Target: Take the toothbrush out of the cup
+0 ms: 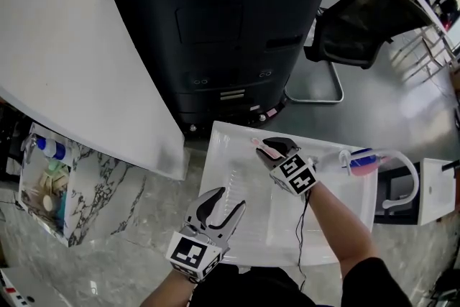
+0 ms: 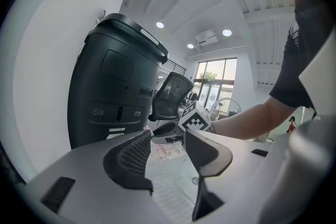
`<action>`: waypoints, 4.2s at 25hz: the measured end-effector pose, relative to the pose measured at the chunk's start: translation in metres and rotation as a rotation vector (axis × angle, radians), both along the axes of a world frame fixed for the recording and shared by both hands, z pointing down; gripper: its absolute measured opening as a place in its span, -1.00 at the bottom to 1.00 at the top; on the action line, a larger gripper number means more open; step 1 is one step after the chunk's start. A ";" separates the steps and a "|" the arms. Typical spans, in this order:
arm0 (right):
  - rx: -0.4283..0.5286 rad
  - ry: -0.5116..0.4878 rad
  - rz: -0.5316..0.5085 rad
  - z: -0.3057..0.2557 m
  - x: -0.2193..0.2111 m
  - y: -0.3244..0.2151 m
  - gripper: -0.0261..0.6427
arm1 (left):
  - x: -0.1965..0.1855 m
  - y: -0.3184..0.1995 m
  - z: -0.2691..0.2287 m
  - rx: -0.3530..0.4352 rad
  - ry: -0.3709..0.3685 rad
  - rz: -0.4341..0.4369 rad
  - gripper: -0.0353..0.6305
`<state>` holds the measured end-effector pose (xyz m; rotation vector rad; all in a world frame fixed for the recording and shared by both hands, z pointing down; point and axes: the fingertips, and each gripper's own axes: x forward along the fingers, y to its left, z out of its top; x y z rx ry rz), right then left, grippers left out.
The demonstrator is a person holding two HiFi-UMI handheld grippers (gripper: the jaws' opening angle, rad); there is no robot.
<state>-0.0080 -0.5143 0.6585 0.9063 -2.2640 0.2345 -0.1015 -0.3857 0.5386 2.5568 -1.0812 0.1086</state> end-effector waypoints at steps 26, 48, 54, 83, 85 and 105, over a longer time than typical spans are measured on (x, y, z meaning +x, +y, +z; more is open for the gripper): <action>0.196 -0.146 0.073 -0.082 0.020 0.009 -0.82 | 0.012 0.028 -0.034 0.064 -0.038 -0.050 -0.25; 0.445 -0.513 0.097 -0.269 0.131 0.169 -0.82 | 0.068 0.127 -0.126 0.266 -0.095 -0.217 -0.25; 0.436 -0.542 0.086 -0.268 0.144 0.213 -0.82 | 0.074 0.161 -0.138 0.283 -0.095 -0.270 -0.25; 0.462 -0.534 0.383 -0.249 0.008 0.391 -0.82 | -0.070 0.275 -0.119 0.235 -0.022 0.013 -0.84; 0.466 -0.522 0.420 -0.250 0.006 0.407 -0.82 | -0.070 0.284 -0.119 0.233 -0.012 0.048 -0.84; 0.473 -0.512 0.451 -0.255 0.064 0.515 -0.83 | 0.021 0.374 -0.120 0.236 0.001 0.140 -0.84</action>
